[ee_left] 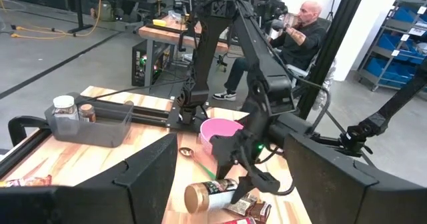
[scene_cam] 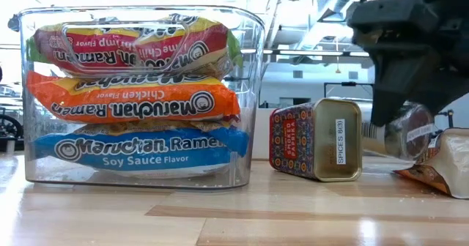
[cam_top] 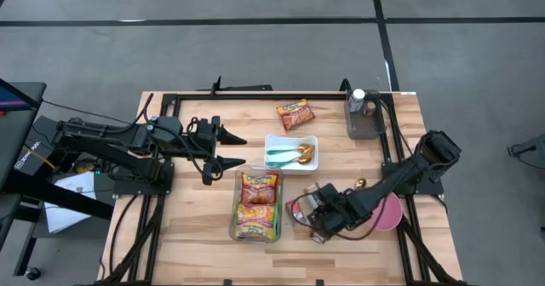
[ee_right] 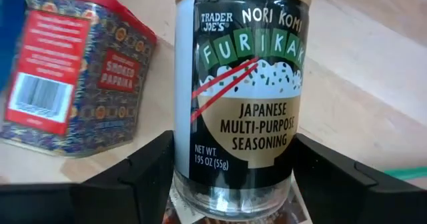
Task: Pick & Place Food Item
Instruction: Put the gold spice bottle into the black bin
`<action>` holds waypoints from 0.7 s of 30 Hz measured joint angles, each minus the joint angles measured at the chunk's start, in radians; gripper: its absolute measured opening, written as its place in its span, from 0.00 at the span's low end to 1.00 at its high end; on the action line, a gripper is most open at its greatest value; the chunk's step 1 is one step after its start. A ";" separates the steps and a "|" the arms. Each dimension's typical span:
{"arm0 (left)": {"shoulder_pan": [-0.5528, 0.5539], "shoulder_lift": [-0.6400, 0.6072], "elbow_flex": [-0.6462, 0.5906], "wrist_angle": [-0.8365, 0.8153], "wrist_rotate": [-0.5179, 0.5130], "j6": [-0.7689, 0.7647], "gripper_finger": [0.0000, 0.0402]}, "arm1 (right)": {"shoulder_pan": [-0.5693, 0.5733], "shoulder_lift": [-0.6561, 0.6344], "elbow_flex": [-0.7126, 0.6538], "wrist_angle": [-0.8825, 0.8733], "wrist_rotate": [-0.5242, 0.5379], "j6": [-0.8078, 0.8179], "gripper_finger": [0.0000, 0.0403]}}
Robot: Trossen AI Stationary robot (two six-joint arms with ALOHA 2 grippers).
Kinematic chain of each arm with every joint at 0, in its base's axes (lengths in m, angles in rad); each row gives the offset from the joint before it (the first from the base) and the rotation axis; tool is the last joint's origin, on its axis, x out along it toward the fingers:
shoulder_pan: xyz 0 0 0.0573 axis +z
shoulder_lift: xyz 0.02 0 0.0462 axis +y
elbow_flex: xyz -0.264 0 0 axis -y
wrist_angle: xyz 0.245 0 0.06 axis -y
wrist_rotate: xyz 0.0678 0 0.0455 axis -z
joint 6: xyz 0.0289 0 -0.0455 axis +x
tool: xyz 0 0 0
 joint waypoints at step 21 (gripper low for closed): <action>0.013 0.157 -0.001 0.119 -0.006 -0.097 0.71 | 0.059 -0.328 0.000 0.252 0.593 -0.374 0.63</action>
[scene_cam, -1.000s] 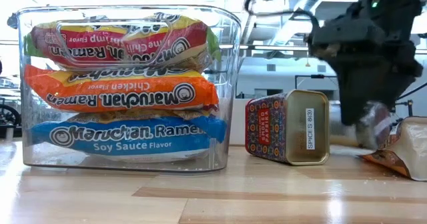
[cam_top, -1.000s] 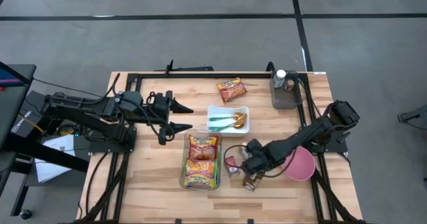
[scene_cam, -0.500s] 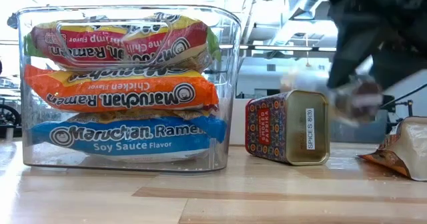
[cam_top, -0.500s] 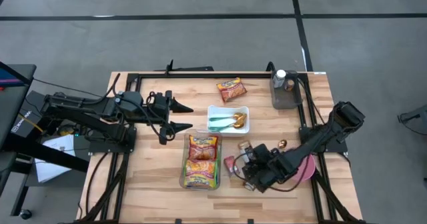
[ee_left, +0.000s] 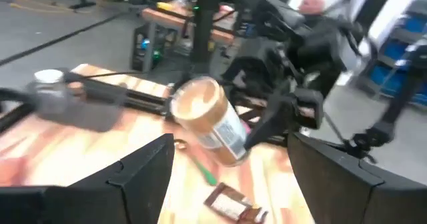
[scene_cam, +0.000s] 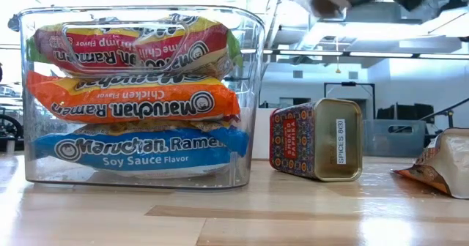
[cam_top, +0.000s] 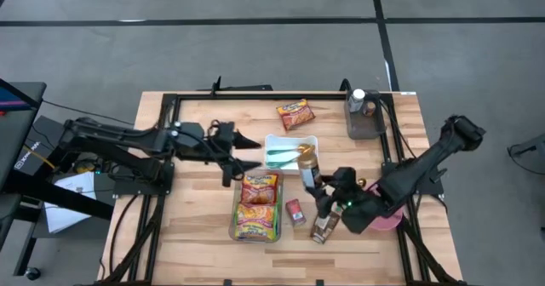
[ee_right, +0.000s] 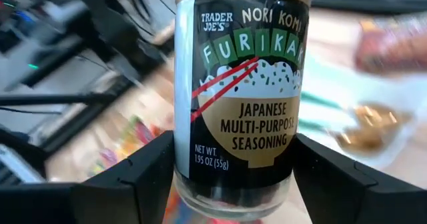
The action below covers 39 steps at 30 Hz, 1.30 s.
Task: Pick & Place Food Item
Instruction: Put the gold spice bottle into the black bin
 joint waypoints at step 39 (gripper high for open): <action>0.121 0.277 0.001 0.606 0.172 -0.238 0.86 | -0.224 -0.104 0.001 0.629 -0.156 -0.724 0.63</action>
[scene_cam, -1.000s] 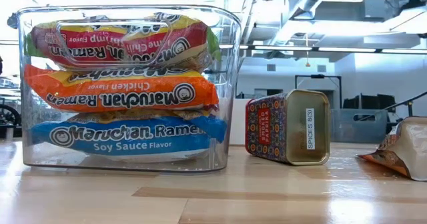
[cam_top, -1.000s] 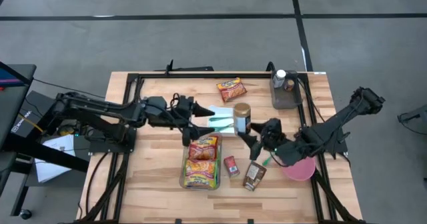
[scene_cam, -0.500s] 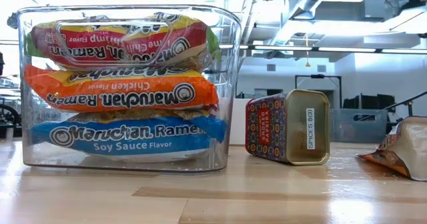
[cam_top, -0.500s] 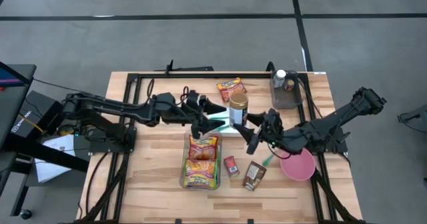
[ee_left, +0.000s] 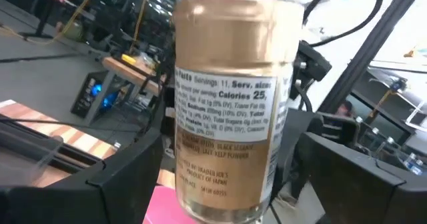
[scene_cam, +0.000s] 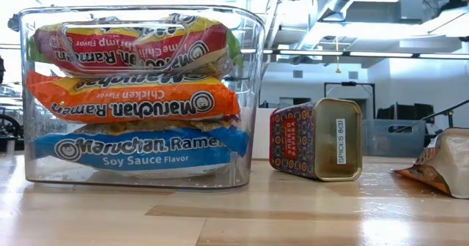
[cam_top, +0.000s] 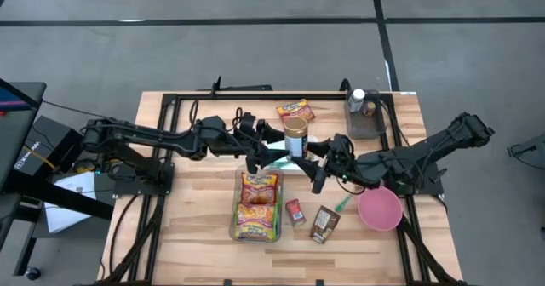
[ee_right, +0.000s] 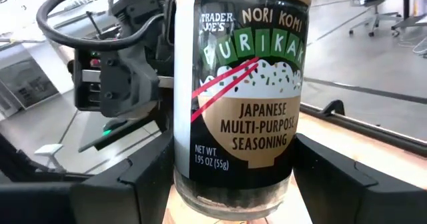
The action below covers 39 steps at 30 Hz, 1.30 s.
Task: Pick & Place Food Item
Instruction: Put the gold spice bottle into the black bin
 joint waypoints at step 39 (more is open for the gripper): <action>0.000 -0.018 0.001 -0.057 0.024 0.092 0.68 | -0.063 0.088 -0.001 0.156 -0.068 0.072 0.82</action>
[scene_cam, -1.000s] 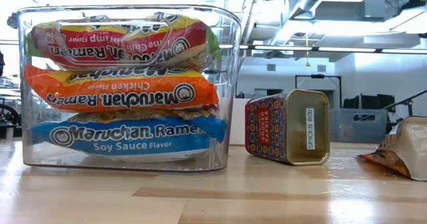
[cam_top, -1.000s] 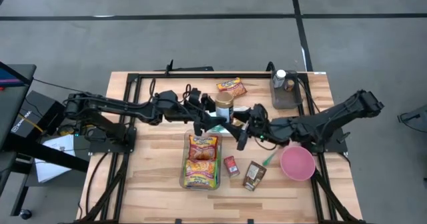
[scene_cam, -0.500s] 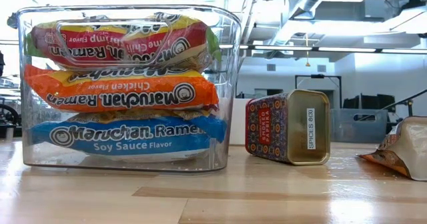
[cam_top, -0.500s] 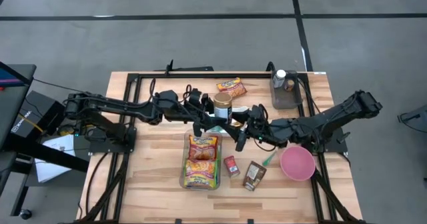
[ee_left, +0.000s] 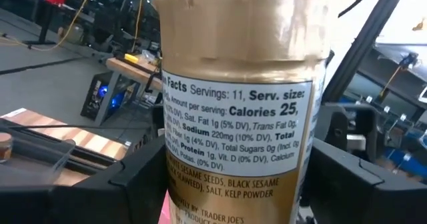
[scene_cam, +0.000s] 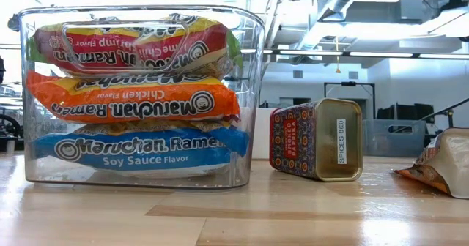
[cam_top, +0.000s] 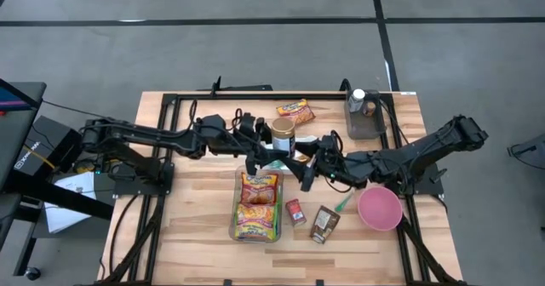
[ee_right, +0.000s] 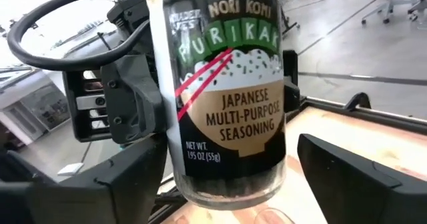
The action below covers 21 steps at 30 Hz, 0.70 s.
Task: Pick & Place Food Item
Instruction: Put the gold spice bottle into the black bin
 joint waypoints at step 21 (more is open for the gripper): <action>-0.065 -0.102 -0.002 -0.611 0.188 0.158 0.68 | 0.091 -0.016 0.241 -0.530 -0.147 -0.155 0.84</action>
